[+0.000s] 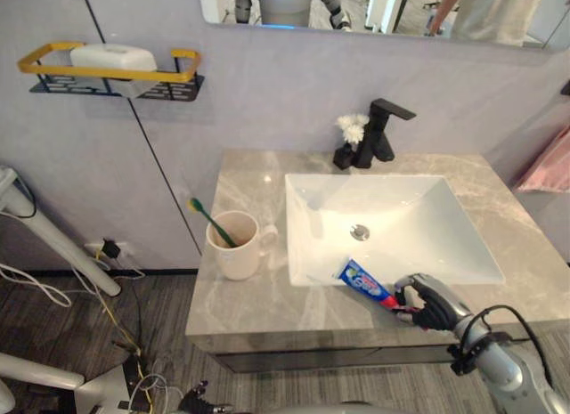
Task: Organize washtable
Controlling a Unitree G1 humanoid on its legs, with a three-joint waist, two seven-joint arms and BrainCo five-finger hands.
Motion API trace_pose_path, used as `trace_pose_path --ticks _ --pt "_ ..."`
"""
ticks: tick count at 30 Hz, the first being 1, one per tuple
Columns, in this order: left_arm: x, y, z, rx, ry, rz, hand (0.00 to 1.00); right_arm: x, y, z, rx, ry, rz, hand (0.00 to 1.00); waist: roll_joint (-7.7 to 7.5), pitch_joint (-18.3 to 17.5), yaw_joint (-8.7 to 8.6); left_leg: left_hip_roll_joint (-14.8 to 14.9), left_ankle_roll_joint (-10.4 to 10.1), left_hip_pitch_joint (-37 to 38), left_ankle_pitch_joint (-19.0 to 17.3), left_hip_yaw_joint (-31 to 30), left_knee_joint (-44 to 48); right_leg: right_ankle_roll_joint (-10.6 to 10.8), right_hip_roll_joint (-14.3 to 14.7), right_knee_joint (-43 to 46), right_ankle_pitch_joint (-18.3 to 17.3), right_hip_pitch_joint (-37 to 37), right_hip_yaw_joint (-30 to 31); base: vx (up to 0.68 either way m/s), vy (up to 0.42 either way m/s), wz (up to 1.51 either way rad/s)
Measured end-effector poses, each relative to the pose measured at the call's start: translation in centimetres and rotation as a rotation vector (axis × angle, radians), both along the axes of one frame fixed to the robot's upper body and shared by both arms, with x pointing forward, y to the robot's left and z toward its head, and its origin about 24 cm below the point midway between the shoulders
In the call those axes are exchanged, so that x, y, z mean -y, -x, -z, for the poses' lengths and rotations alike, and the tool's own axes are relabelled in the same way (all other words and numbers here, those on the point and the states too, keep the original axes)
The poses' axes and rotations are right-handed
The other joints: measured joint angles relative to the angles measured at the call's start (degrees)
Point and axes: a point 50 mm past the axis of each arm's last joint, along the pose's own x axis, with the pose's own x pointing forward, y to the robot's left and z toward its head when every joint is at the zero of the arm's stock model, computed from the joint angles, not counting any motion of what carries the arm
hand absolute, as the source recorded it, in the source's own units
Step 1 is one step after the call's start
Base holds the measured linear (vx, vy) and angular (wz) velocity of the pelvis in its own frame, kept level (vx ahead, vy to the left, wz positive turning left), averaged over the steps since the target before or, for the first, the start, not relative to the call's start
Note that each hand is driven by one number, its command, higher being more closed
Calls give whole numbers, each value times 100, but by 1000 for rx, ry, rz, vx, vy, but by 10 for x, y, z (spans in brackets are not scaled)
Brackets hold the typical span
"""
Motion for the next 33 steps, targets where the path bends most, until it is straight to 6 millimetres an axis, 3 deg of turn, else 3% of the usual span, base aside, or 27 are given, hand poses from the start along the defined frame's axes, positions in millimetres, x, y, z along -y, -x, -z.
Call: trace_pose_path --ticks 9,14,16,21,26,28,30,33 --pt "-9 5 -1 9 -22 -83 0 -5 0 0 33 -54 18 100 -60 39 27 0 0 -1 0 2 -16 0 0 -5 0 21 2 -21 -23 0" --pt "-12 6 -2 24 -24 -170 0 -10 0 -4 68 -84 20 100 8 83 98 3 0 -18 1 -30 0 0 -11 -2 0 24 -33 0 0 2" --pt "-17 9 -3 33 -41 -228 0 -15 -1 -10 105 -99 8 100 44 100 100 4 -1 -45 1 -60 21 0 -16 0 0 24 -65 -12 -12 8" --pt "-58 15 -16 115 -125 -474 0 -30 1 -27 207 -191 -16 100 121 105 118 5 -6 -105 7 -143 41 -5 -24 8 -4 17 -135 -32 -35 8" --pt "-119 -14 -65 402 -292 -619 0 -37 6 -38 270 -232 -18 100 136 76 159 -12 -9 -229 5 -324 110 -24 -52 22 -41 8 -326 -30 -31 20" --pt "-146 -35 -107 609 -392 -636 0 -41 10 -45 299 -259 -32 100 127 -6 175 -6 -11 -333 3 -373 146 -35 -48 35 -53 -85 -386 3 -33 13" --pt "-156 -50 -141 767 -467 -633 0 -43 11 -48 318 -272 -41 100 135 -80 184 -9 -14 -383 1 -378 169 -35 -52 34 -53 -88 -397 13 -6 2" --pt "-152 -76 -196 1040 -545 -580 0 -45 12 -52 339 -294 -39 100 168 -190 246 -20 -16 -395 -1 -379 200 -35 -67 33 -53 -79 -404 0 0 0"
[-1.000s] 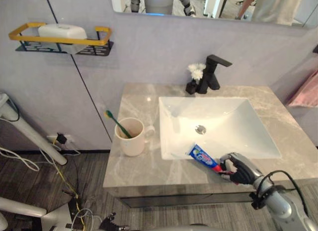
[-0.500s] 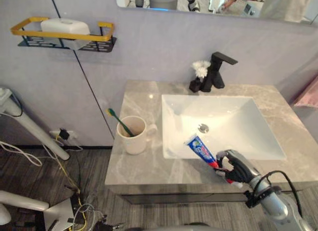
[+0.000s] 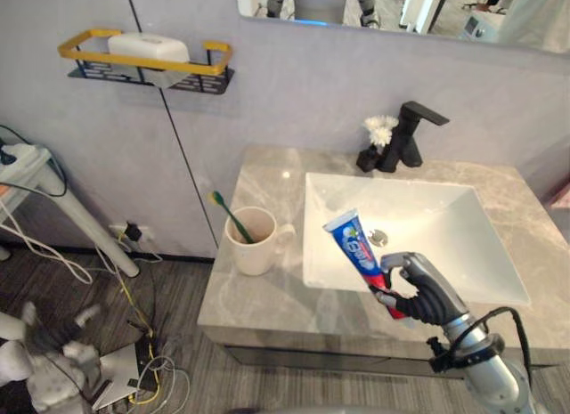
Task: Organize washtable
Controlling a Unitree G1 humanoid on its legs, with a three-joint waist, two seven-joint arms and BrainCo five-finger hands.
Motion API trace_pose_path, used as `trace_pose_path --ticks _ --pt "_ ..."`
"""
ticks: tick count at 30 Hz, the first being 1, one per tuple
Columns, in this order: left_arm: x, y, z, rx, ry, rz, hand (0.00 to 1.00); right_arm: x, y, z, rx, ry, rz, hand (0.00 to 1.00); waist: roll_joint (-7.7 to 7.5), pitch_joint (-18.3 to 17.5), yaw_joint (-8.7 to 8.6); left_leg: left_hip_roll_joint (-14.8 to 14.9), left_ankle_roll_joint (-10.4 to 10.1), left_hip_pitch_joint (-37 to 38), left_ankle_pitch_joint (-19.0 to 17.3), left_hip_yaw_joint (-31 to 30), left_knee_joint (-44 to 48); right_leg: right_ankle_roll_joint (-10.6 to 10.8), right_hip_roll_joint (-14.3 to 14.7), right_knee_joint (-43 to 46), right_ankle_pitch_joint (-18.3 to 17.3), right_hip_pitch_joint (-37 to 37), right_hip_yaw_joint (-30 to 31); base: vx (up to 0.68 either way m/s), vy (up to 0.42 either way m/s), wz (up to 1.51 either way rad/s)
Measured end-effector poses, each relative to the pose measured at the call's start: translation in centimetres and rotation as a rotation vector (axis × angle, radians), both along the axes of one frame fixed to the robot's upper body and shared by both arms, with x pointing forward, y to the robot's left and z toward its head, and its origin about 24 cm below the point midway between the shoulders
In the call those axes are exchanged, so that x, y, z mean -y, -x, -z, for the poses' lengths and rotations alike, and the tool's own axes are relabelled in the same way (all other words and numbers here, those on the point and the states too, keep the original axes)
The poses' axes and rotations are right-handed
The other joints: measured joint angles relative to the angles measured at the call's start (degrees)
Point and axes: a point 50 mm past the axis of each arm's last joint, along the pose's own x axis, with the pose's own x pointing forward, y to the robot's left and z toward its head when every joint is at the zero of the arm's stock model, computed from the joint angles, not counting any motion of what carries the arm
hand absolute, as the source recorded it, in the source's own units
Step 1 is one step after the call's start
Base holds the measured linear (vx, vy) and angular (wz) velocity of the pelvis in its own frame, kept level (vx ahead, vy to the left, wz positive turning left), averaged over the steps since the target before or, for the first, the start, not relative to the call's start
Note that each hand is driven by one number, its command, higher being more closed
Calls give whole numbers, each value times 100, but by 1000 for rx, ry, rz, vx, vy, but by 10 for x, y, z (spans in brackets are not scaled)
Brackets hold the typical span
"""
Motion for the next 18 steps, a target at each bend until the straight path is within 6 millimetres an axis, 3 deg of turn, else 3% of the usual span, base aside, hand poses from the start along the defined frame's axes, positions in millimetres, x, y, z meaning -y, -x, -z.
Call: trace_pose_path --ticks 3,5,9,10,13,18 --pt "18 -19 -51 215 -131 59 0 -1 -1 -2 12 -20 4 100 30 -103 43 -5 0 0 0 -3 0 0 -5 -1 0 4 -3 0 0 0" --pt "33 -25 -72 299 -191 107 0 -1 -2 -3 21 -27 4 100 97 -167 46 -6 0 1 0 -6 2 1 -8 -1 1 8 -5 -32 -14 1" --pt "82 -38 -108 473 -269 298 0 -4 -7 -9 61 -53 2 100 219 -285 51 -10 2 3 1 -12 21 2 -13 18 4 14 -7 -52 -16 1" --pt "106 -41 -119 556 -269 392 0 -6 -10 -12 76 -57 -3 100 283 -321 52 -11 4 11 2 -13 26 2 -15 34 4 18 -6 -49 -14 1" --pt "139 -42 -133 683 -228 554 0 -8 -16 -18 120 -68 -3 100 374 -377 36 1 1 37 7 -12 28 2 -2 61 4 24 3 -45 -19 -1" --pt "196 -52 -137 832 90 923 0 -21 -24 -27 184 -113 -43 100 397 -378 31 12 -31 102 33 -22 -4 0 26 69 2 113 6 -79 -29 0"
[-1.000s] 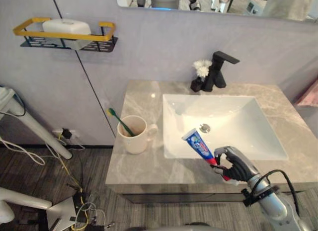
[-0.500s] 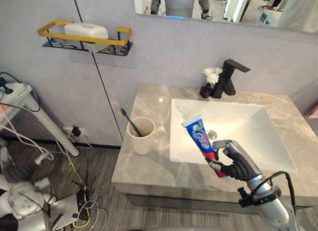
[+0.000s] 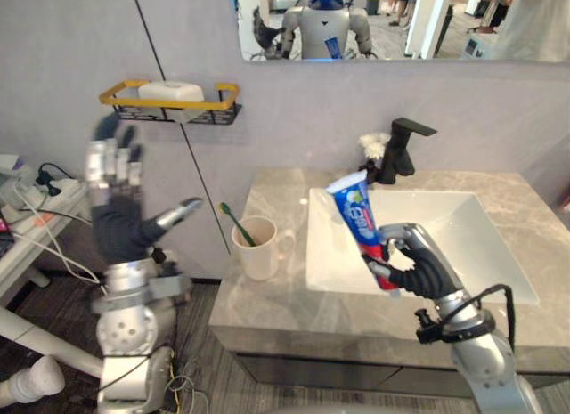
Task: Organize washtable
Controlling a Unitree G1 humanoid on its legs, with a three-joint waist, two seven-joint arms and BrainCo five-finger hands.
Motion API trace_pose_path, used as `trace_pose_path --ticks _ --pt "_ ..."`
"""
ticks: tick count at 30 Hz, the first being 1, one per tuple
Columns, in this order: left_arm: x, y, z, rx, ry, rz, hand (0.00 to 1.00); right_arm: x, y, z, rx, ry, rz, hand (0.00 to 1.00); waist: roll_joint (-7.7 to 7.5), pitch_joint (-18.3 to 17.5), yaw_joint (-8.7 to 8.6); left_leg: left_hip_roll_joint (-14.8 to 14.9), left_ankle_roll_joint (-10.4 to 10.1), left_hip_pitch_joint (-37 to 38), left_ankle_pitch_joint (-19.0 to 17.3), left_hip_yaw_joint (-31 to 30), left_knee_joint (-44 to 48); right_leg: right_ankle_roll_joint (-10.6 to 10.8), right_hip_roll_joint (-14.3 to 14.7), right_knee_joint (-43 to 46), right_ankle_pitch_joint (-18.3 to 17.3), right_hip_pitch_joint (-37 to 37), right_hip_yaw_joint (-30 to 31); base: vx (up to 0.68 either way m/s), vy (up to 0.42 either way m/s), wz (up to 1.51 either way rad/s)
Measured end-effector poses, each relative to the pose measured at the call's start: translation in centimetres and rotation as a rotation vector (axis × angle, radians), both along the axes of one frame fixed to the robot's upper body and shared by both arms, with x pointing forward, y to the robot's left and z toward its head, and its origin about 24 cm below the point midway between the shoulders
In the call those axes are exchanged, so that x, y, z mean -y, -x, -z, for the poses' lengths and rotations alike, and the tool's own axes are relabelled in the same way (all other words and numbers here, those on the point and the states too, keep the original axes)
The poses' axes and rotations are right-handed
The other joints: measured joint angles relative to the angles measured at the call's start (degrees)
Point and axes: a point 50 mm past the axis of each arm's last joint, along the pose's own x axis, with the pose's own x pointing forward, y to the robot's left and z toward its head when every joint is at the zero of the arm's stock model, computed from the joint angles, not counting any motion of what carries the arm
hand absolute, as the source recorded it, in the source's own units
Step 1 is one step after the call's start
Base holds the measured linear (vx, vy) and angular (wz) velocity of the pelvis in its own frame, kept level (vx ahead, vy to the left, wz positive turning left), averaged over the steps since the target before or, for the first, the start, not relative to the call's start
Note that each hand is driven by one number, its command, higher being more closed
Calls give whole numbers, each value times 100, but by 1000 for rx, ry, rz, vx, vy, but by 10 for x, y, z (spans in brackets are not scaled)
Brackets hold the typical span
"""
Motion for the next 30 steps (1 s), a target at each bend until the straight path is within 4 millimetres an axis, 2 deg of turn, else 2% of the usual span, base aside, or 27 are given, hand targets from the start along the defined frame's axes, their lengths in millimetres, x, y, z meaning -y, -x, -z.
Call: trace_pose_path --ticks 1,4,11,17,24,28,29,30 --pt "13 -1 1 -7 30 105 0 -4 -1 -2 11 -4 -19 100 -4 2 -6 0 7 1 34 -5 -36 -2 1 9 2 -7 0 -55 -26 2" --pt "31 -4 1 -11 73 275 0 -10 -4 -6 43 -11 -30 100 -20 10 -4 -3 8 11 63 -13 -60 -6 5 19 5 -9 -7 -45 -20 2" --pt "61 -9 1 -53 107 519 0 -18 -11 -17 117 -41 -39 100 -61 34 -2 -3 10 58 67 -9 -65 -9 6 18 7 -7 -1 -6 -3 0" --pt "77 -18 18 -181 126 622 0 -27 -13 -19 124 -22 -83 100 -130 94 -2 -5 10 68 67 5 -75 -10 8 17 7 -9 13 -10 -4 0" --pt "91 -21 27 -252 123 713 0 -33 -13 -17 118 6 -113 100 -166 128 -7 -6 15 65 71 16 -97 -11 8 11 9 -25 21 0 0 0" --pt "100 -21 25 -258 123 773 0 -36 -16 -19 130 22 -131 100 -186 143 -13 -11 11 61 163 30 -240 -33 10 12 26 -110 32 0 0 0" --pt "101 -21 25 -258 123 778 100 -37 -16 -19 128 28 -140 100 -191 150 -20 -11 10 61 168 30 -249 -34 12 12 27 -112 31 0 0 0" --pt "102 -21 24 -257 125 787 100 -39 -16 -16 114 34 -152 100 -203 160 -25 -10 9 67 169 30 -253 -34 18 12 27 -109 31 0 0 0"
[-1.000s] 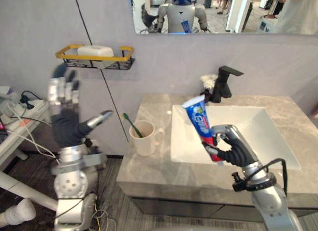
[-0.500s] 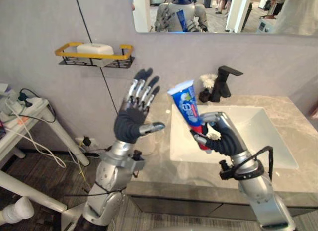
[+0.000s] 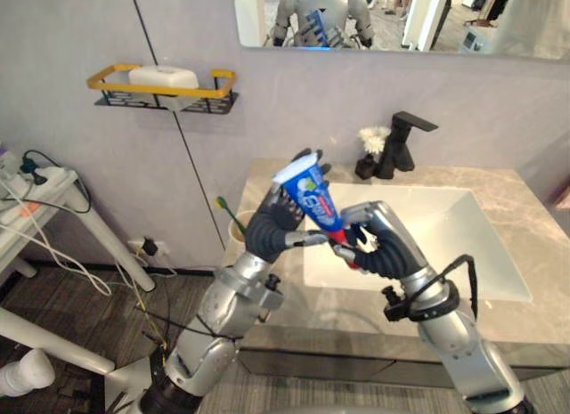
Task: Organize washtable
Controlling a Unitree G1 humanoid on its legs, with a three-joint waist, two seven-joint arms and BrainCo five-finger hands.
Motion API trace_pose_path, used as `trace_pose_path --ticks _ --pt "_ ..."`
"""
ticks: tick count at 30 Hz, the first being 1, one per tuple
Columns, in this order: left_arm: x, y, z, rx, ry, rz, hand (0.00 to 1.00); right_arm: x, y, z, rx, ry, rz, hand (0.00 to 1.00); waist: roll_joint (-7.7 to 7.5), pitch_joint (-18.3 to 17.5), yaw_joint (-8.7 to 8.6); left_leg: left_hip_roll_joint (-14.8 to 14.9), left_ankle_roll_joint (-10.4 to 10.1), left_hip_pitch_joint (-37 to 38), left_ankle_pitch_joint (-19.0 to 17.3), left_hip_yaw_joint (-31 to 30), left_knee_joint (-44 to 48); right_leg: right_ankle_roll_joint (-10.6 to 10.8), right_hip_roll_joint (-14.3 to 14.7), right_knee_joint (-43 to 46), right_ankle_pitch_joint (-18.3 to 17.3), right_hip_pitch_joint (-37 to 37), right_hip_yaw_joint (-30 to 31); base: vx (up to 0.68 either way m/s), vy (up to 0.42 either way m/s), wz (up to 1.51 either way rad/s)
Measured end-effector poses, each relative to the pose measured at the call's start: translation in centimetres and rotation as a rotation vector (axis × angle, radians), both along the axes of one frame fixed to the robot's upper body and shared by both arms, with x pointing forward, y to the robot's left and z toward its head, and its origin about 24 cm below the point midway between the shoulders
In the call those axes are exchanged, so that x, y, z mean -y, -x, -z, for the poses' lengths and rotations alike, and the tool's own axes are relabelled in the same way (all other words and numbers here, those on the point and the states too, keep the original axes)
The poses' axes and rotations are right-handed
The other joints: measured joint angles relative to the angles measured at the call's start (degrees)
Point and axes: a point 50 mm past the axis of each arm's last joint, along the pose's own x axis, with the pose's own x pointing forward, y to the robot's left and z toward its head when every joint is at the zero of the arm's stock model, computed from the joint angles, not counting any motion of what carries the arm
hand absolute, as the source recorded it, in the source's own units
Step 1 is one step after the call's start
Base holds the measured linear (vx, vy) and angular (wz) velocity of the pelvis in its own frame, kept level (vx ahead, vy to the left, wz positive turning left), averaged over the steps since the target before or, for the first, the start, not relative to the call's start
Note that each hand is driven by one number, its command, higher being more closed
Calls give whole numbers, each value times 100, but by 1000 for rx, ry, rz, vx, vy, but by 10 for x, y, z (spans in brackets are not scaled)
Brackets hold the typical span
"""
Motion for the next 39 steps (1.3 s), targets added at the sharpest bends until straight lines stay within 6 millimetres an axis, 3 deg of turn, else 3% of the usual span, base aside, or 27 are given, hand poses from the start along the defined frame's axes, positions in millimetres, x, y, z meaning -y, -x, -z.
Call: trace_pose_path --ticks 8,24,25,31,39 --pt "5 -3 6 -27 -22 27 100 -2 -8 15 -67 43 -8 100 -21 55 -95 0 0 1 0 9 -9 -2 1 -2 2 -5 6 -8 -3 0" --pt "9 -6 12 -72 -9 35 100 -4 -12 32 -134 66 0 100 33 102 -117 9 0 -3 0 22 -11 -5 6 -12 7 -13 16 -12 -5 0" --pt "10 -6 12 -72 -8 35 100 -4 -12 32 -131 71 2 0 32 103 -116 9 0 -3 0 25 -12 -7 6 -12 9 -15 18 0 0 0" --pt "10 -7 12 -72 -12 35 100 -2 -13 32 -117 85 23 0 30 108 -116 12 0 0 0 95 -13 -13 15 -34 44 -39 88 -2 0 -6" --pt "13 -14 -6 9 -9 8 100 11 -13 21 -48 40 116 0 21 115 -118 21 1 -1 -2 299 -16 -1 36 -115 157 -109 290 -46 -7 -12"
